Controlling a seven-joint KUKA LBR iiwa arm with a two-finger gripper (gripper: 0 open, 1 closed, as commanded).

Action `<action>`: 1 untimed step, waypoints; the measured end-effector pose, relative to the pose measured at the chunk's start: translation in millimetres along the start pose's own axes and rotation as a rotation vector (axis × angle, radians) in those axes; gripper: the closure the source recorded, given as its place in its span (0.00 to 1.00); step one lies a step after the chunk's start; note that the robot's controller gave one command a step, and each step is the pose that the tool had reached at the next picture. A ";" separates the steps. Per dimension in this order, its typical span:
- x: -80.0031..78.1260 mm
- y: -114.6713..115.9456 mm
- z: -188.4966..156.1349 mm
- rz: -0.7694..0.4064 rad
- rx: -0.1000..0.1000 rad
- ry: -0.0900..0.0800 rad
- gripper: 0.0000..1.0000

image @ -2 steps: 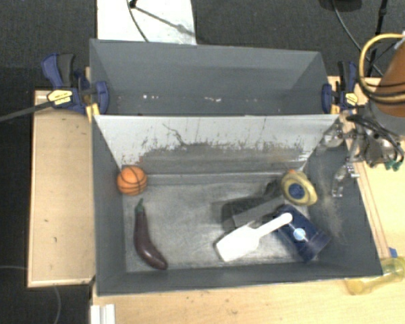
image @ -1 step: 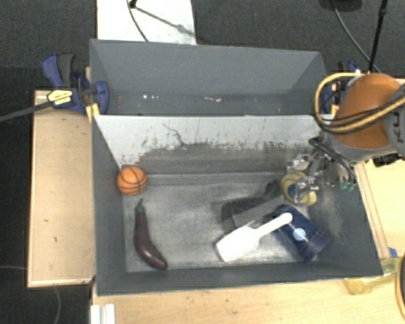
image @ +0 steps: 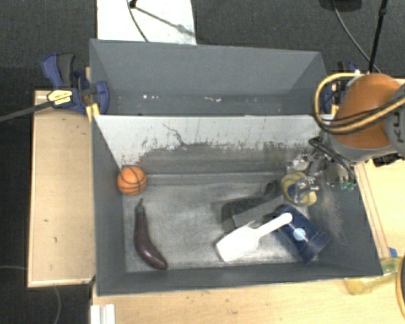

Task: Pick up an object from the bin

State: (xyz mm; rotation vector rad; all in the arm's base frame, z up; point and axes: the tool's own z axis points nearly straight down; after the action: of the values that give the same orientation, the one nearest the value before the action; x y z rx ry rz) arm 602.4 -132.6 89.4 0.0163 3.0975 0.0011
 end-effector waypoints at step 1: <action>0.0 0.1 0.2 -0.005 0.000 0.000 1.00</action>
Offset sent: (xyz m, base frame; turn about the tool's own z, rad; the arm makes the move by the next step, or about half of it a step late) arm 0.0000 0.0000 0.0000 0.0000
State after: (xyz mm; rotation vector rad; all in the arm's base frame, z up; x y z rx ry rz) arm 602.4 -132.5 89.2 0.0091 3.0978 0.0010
